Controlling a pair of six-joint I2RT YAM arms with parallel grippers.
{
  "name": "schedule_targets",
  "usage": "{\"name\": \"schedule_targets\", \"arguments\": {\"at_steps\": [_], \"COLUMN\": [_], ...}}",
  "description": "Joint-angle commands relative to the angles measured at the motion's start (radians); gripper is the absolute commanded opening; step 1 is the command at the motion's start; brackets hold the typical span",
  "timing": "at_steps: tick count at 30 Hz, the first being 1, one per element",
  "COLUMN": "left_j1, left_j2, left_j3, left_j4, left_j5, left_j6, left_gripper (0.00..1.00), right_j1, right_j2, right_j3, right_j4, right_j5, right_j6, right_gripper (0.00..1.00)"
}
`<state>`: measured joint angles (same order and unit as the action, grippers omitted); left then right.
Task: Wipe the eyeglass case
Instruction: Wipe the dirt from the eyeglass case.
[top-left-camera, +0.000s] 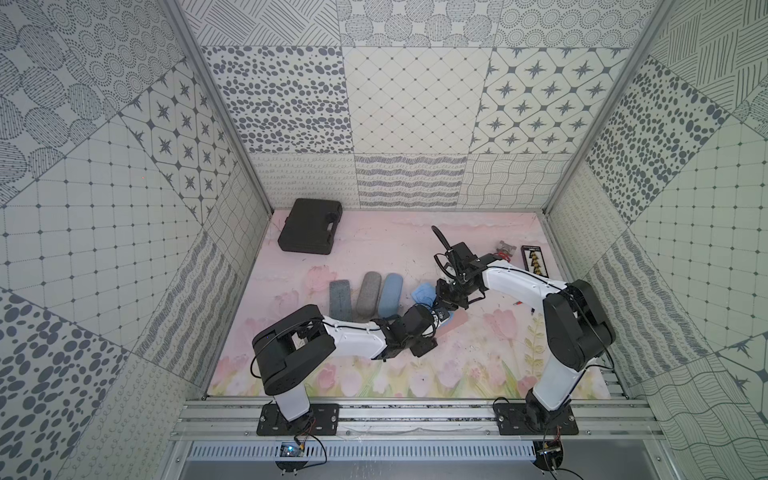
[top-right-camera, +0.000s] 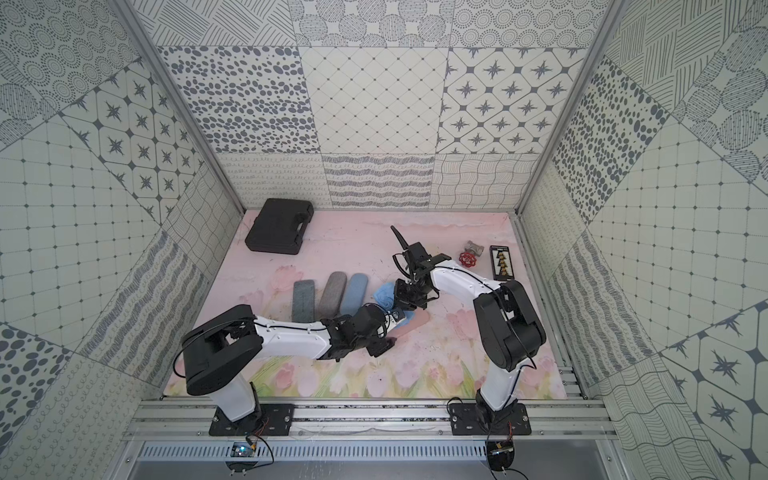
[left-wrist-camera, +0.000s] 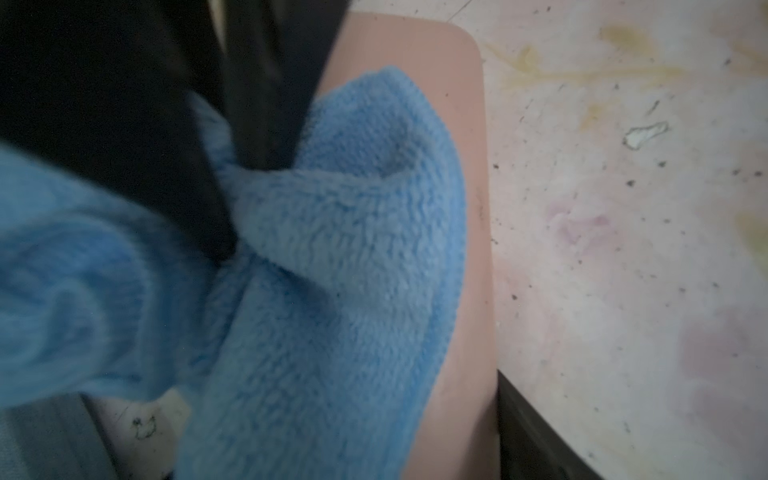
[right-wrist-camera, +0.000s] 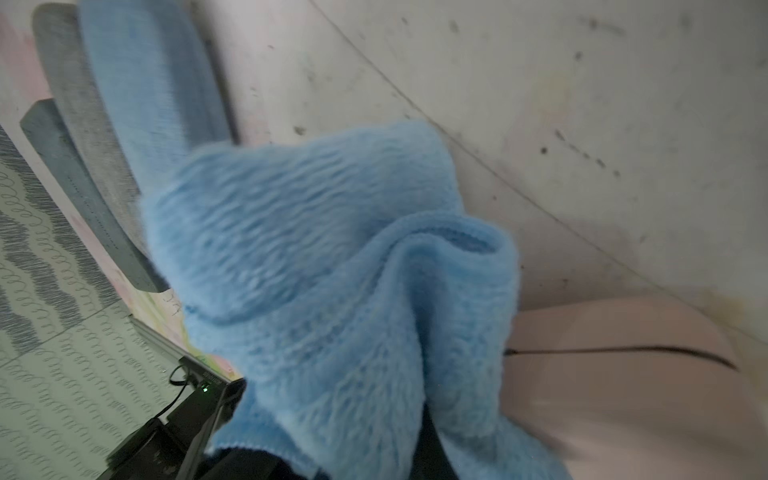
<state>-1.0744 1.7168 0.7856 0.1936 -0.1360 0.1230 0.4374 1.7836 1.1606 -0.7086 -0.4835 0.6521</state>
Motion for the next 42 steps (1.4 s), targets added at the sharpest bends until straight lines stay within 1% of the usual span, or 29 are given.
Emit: {"name": "schedule_targets", "arguments": {"at_steps": [1,3,4,5,6,7,8,10,13,15,16,17,19,20,21,22,23,24,26,27,28,29,30,32,34,37,40,42], "left_j1": [-0.007,-0.007,-0.008,-0.007,-0.008,-0.007,-0.008,-0.008,0.0,0.006,0.011,0.017,0.026,0.029,0.032,0.033,0.033,0.034,0.034,0.034,0.033,0.033,0.033,0.03,0.02,-0.005,-0.016,-0.017], "left_j2": [0.01,0.011,0.013,0.016,0.02,0.023,0.029,0.039,0.042,0.04,0.037,0.036,0.034,0.031,0.031,0.031,0.03,0.031,0.033,0.034,0.035,0.036,0.036,0.035,0.034,0.037,0.034,0.031], "left_j3": [0.016,0.019,0.022,0.026,0.034,0.042,0.052,0.07,0.086,0.092,0.093,0.093,0.091,0.09,0.089,0.088,0.087,0.087,0.087,0.086,0.086,0.087,0.086,0.077,0.073,0.075,0.073,0.072], "left_j4": [0.026,0.019,0.015,0.007,-0.006,-0.019,-0.032,-0.062,-0.086,-0.099,-0.103,-0.105,-0.106,-0.105,-0.104,-0.103,-0.103,-0.102,-0.102,-0.101,-0.1,-0.1,-0.1,-0.092,-0.09,-0.094,-0.094,-0.094], "left_j5": [-0.06,-0.059,-0.06,-0.059,-0.056,-0.051,-0.044,-0.026,0.007,0.029,0.037,0.045,0.055,0.058,0.06,0.063,0.065,0.067,0.066,0.066,0.064,0.064,0.065,0.06,0.038,-0.021,-0.08,-0.105], "left_j6": [0.01,0.007,0.005,0.0,-0.003,-0.007,-0.012,-0.02,-0.029,-0.037,-0.04,-0.043,-0.049,-0.052,-0.054,-0.054,-0.054,-0.053,-0.051,-0.051,-0.049,-0.048,-0.045,-0.032,-0.013,0.017,0.017,0.012], "left_gripper": [0.45,0.44,0.44,0.44,0.43,0.43,0.42,0.4,0.38,0.38,0.38,0.37,0.36,0.36,0.36,0.36,0.36,0.36,0.35,0.35,0.35,0.35,0.35,0.34,0.33,0.32,0.3,0.29], "right_j1": [-0.105,-0.113,-0.112,-0.11,-0.106,-0.098,-0.081,-0.041,0.013,0.031,0.031,0.027,-0.003,-0.03,-0.064,-0.105,-0.138,-0.16,-0.165,-0.157,-0.144,-0.127,-0.109,-0.057,0.003,0.089,0.142,0.159], "right_j2": [0.017,0.006,-0.005,-0.019,-0.037,-0.056,-0.079,-0.11,-0.126,-0.141,-0.154,-0.167,-0.172,-0.166,-0.157,-0.145,-0.132,-0.118,-0.102,-0.102,-0.1,-0.097,-0.095,-0.086,-0.045,0.05,0.127,0.156], "right_j3": [0.008,0.075,0.098,0.123,0.148,0.169,0.186,0.207,0.162,0.072,0.006,-0.056,-0.166,-0.213,-0.247,-0.263,-0.254,-0.222,-0.116,-0.072,-0.024,0.031,0.076,0.17,0.26,0.373,0.399,0.391], "right_j4": [-0.154,-0.296,-0.331,-0.357,-0.373,-0.376,-0.371,-0.355,-0.286,-0.168,-0.081,0.0,0.106,0.133,0.135,0.098,0.028,-0.06,-0.216,-0.257,-0.291,-0.317,-0.333,-0.334,-0.344,-0.35,-0.294,-0.262], "right_j5": [0.152,0.497,0.603,0.691,0.735,0.74,0.722,0.615,0.329,0.13,0.041,-0.023,-0.092,-0.118,-0.124,-0.099,-0.029,0.07,0.396,0.521,0.628,0.699,0.725,0.705,0.631,0.49,0.371,0.284], "right_j6": [-0.102,-0.217,-0.244,-0.267,-0.281,-0.292,-0.293,-0.272,-0.162,-0.052,0.014,0.078,0.148,0.155,0.145,0.109,0.042,-0.025,-0.146,-0.18,-0.209,-0.234,-0.253,-0.291,-0.308,-0.286,-0.225,-0.184], "right_gripper": [0.0,0.0,0.0,0.0,0.0,0.0,0.0,0.0,0.0,0.0,0.0,0.0,0.0,0.0,0.0,0.0,0.0,0.0,0.0,0.0,0.0,0.0,0.0,0.0,0.0,0.0,0.0,0.0]}}
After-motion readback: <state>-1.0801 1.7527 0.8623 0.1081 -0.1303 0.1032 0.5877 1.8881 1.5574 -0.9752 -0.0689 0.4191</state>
